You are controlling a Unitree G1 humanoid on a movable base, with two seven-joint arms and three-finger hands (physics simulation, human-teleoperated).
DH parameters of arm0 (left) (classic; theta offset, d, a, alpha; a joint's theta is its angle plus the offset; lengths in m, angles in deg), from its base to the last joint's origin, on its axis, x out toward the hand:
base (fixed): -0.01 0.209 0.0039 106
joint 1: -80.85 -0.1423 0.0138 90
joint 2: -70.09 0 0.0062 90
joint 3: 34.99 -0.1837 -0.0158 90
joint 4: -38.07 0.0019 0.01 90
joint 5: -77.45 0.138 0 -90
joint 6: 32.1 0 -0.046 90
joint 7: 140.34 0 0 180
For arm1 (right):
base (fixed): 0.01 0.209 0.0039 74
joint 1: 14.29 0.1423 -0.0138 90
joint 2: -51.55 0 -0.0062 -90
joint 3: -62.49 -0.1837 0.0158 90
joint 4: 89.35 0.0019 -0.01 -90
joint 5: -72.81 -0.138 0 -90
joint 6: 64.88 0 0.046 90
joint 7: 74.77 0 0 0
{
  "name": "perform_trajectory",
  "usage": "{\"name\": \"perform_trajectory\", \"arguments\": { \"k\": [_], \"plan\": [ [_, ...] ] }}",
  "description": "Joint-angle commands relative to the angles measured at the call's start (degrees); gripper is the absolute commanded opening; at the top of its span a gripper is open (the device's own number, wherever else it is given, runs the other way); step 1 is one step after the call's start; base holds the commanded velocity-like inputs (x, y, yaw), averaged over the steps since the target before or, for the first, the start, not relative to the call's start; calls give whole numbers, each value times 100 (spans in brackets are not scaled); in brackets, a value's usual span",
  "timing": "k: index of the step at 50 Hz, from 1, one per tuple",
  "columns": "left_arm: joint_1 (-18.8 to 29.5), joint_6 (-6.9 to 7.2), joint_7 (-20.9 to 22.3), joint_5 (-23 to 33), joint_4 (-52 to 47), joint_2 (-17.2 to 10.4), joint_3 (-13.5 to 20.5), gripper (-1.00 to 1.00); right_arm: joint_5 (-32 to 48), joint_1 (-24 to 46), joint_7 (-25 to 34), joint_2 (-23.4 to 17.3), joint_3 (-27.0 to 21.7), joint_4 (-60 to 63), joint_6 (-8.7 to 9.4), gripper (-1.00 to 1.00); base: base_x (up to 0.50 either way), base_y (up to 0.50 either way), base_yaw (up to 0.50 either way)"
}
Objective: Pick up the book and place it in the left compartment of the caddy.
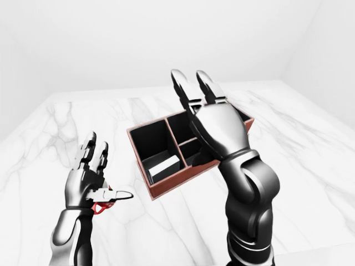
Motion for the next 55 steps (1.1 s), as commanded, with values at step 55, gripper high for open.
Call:
{"name": "perform_trajectory", "arguments": {
  "k": [55],
  "plan": [
    [1940, 0, -2991, -1012, -3686, -751, 215, 100, -11571, -2734, -5455, -6069, -3718, 2419, 0, 100, 0, 0, 0]
  ]
}}
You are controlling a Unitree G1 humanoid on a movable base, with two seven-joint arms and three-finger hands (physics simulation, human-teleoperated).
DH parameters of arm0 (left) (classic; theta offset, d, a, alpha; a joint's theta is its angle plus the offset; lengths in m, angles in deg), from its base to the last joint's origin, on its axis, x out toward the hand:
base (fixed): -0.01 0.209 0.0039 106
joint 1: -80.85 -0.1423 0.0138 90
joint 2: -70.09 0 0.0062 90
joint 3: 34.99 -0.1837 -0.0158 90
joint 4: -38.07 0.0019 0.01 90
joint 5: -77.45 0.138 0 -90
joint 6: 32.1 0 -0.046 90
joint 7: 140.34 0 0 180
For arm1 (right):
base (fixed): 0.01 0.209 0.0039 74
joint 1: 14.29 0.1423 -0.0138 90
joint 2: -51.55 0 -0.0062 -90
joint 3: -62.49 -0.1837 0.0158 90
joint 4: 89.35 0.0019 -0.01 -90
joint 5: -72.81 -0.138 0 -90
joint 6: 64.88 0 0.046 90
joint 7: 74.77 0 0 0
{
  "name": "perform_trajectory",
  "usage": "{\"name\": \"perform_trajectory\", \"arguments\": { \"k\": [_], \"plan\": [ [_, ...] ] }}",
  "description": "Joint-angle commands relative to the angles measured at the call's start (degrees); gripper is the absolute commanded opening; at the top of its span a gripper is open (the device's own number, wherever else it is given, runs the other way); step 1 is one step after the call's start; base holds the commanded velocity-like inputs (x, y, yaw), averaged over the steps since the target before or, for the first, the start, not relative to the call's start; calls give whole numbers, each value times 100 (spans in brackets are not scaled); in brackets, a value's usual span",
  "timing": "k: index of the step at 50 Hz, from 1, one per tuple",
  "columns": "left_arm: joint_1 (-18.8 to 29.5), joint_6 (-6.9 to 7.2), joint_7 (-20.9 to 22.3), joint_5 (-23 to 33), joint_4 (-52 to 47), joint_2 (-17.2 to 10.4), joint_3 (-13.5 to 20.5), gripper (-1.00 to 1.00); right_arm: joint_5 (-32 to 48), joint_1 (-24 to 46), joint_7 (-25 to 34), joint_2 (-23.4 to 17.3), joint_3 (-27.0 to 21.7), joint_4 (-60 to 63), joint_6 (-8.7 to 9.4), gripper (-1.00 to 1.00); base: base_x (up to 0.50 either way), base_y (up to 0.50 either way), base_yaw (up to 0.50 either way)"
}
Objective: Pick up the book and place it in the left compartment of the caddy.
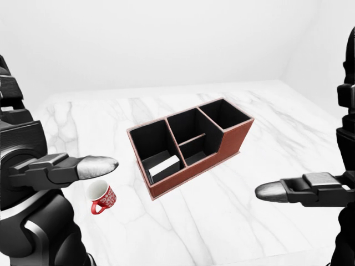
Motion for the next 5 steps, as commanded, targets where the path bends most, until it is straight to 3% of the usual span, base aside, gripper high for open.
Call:
{"name": "perform_trajectory", "arguments": {
  "k": [1, 4, 5],
  "plan": [
    [-116, 0, -366, -1021, -380, -262, 583, 100, -2884, -1118, -2834, -2929, -360, 14, 0, 100, 0, 0, 0],
    [-200, 0, -420, -1266, -391, -353, 709, 100, -3120, -1277, -3037, -3215, -544, 15, -17, 100, 0, 0, 0],
    [-234, 0, -435, -1395, -443, -388, 781, 100, -3150, -1337, -3077, -3262, -633, 15, -145, 100, 0, 0, 0]
  ]
}}
